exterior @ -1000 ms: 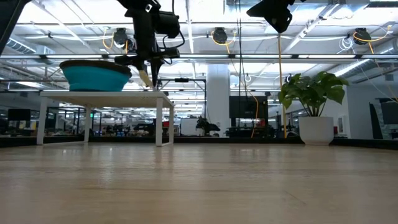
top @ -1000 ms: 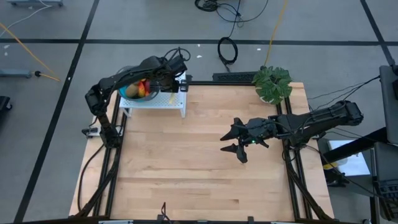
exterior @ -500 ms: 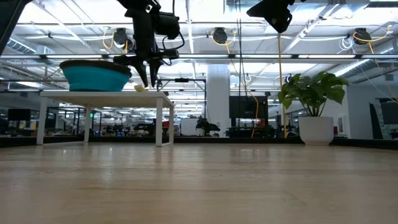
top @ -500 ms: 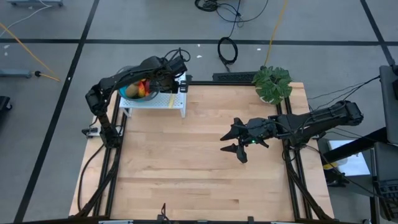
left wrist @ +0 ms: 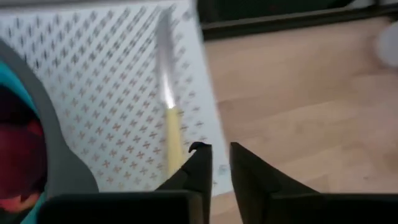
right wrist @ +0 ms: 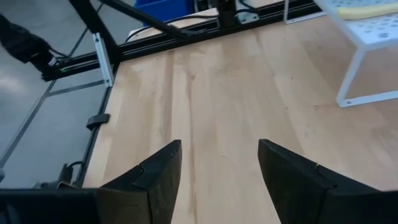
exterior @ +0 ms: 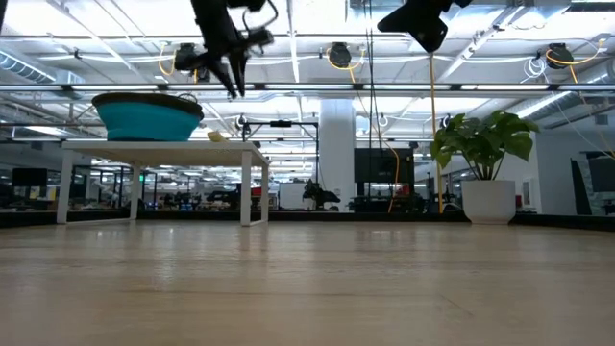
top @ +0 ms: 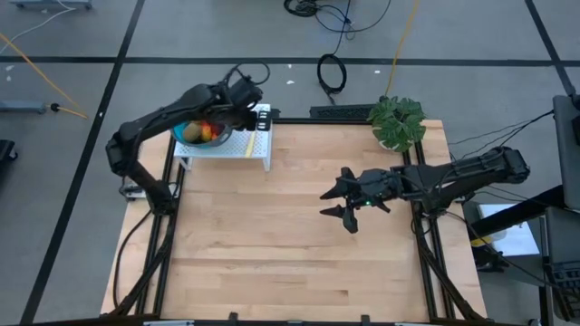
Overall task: Pick & Place Fruit
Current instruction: Put the butter knife into the right side of the blue strainer bowl on the shelf
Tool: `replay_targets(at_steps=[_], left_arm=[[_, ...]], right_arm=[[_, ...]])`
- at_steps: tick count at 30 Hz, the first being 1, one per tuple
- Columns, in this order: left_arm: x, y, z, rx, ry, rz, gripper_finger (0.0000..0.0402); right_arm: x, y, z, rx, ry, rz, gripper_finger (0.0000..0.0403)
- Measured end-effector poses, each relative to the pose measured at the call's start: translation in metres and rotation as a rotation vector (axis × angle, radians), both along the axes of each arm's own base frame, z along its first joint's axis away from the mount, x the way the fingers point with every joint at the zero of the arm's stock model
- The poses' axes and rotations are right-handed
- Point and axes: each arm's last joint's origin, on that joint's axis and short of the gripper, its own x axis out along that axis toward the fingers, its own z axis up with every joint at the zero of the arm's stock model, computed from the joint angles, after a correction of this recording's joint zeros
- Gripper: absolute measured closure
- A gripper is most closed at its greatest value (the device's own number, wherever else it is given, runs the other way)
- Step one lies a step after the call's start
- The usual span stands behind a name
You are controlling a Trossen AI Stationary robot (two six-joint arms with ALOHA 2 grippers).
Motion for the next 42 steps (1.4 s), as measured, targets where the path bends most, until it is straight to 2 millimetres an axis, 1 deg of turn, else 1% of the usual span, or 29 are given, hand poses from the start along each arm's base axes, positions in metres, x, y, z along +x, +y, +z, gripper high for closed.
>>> replay_targets(at_steps=[4, 5, 10, 14, 19, 22, 24, 30, 34, 37, 38, 40, 42], left_arm=[[0.0, -0.021, 0.02, 0.125, -0.055, -0.088, 0.0391], [-0.001, -0.026, 0.025, 0.157, -0.07, -0.112, 0.0396], [-0.007, -0.049, 0.046, 0.299, -0.107, -0.269, 0.0397], [-0.018, -0.064, 0.061, 0.386, -0.121, -0.362, 0.0399], [-0.034, -0.077, 0.076, 0.459, -0.154, -0.424, 0.0401], [-0.042, -0.083, 0.083, 0.491, -0.168, -0.444, 0.0401], [-0.046, -0.086, 0.086, 0.508, -0.171, -0.463, 0.0401], [-0.049, -0.091, 0.089, 0.569, -0.142, -0.524, 0.0401], [-0.047, -0.092, 0.087, 0.586, -0.157, -0.559, 0.0401], [-0.051, -0.093, 0.074, 0.579, -0.167, -0.593, 0.0401], [-0.051, -0.093, 0.07, 0.586, -0.187, -0.591, 0.0401], [-0.057, -0.094, 0.061, 0.594, -0.221, -0.586, 0.0402], [-0.065, -0.096, 0.051, 0.589, -0.24, -0.581, 0.0402]], right_arm=[[0.001, -0.006, 0.0, 0.0, -0.002, -0.024, 0.0202], [0.001, -0.008, 0.0, 0.001, -0.001, -0.034, 0.0204], [0.006, -0.022, 0.0, -0.014, -0.02, -0.106, 0.022], [0.009, -0.034, 0.002, -0.04, -0.047, -0.138, 0.0239], [0.016, -0.049, 0.001, -0.065, -0.079, -0.181, 0.027], [0.018, -0.056, -0.002, -0.067, -0.071, -0.174, 0.0286], [0.025, -0.061, -0.001, -0.06, -0.119, -0.172, 0.0295], [0.036, -0.078, -0.008, -0.05, -0.136, -0.233, 0.0323], [0.042, -0.09, -0.01, -0.03, -0.155, -0.225, 0.0358], [0.047, -0.098, -0.011, -0.027, -0.161, -0.208, 0.0392], [0.05, -0.101, -0.01, -0.03, -0.166, -0.203, 0.0397], [0.055, -0.105, -0.004, -0.035, -0.191, -0.21, 0.0396], [0.059, -0.11, -0.004, -0.033, -0.181, -0.21, 0.0396]])
